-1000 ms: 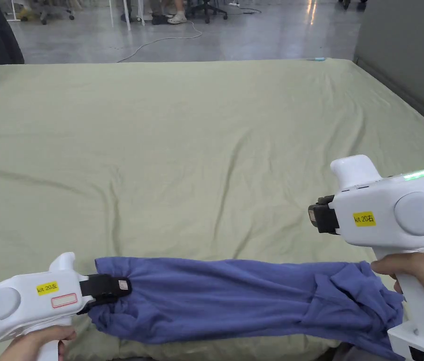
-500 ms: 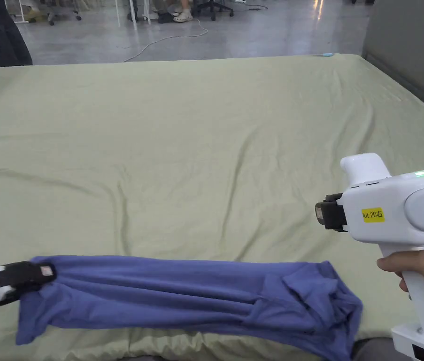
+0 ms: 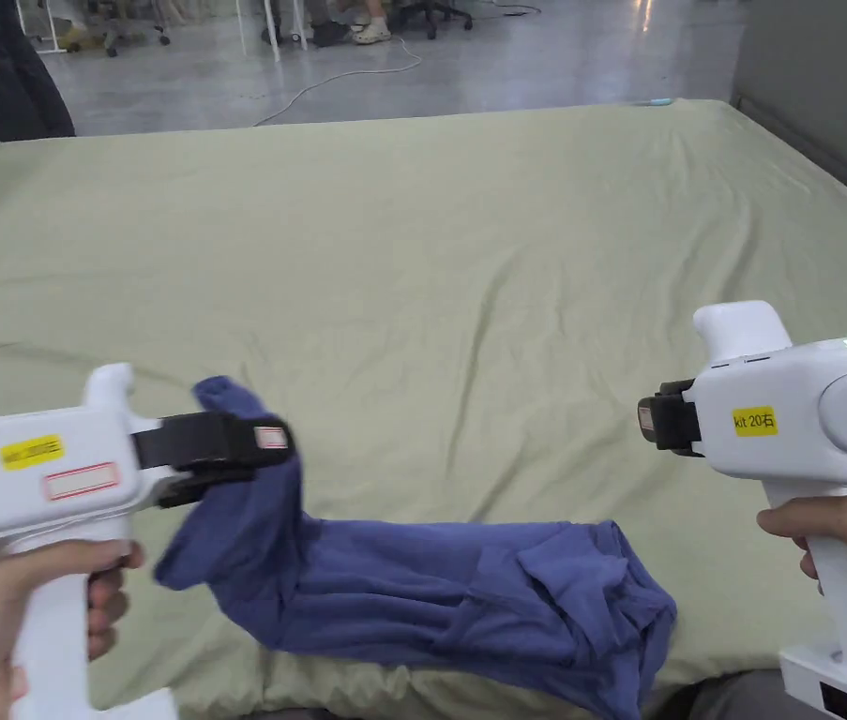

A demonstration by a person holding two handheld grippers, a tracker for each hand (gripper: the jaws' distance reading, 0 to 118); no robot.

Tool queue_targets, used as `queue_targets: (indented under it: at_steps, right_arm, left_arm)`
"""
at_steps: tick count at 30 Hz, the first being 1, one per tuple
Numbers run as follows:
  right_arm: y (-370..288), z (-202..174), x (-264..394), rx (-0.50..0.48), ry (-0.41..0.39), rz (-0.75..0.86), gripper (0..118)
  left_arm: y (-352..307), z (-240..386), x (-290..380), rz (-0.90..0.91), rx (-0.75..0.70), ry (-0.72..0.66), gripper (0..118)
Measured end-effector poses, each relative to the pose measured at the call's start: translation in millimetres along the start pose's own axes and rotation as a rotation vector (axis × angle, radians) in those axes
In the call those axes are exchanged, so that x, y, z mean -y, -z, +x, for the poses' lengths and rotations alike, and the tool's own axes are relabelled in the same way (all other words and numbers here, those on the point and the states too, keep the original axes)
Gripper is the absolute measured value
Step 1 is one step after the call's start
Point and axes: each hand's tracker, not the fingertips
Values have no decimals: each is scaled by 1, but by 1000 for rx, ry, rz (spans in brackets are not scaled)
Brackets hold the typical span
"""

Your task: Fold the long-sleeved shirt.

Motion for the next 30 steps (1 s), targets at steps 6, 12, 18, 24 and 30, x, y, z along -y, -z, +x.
queue_targets:
  at_steps: [6, 12, 18, 24, 30]
  right_arm:
    - [-8, 16, 17, 34, 40, -4, 0]
    - [-16, 44, 37, 45, 130, 6, 0]
    - [-24, 66, 52, 64, 188, 7, 0]
    - [-27, 72, 63, 51, 239, 15, 0]
    - [-24, 68, 65, 42, 233, 12, 0]
  left_arm:
    - [150, 59, 42, -301, -7, 86, 3]
    - [263, 35, 97, -413, -119, 52, 9]
    - [256, 34, 95, -353, -26, -47, 107]
    - [171, 71, 72, -51, 43, 58, 107]
    - [158, 86, 124, 99, -473, 454, 0]
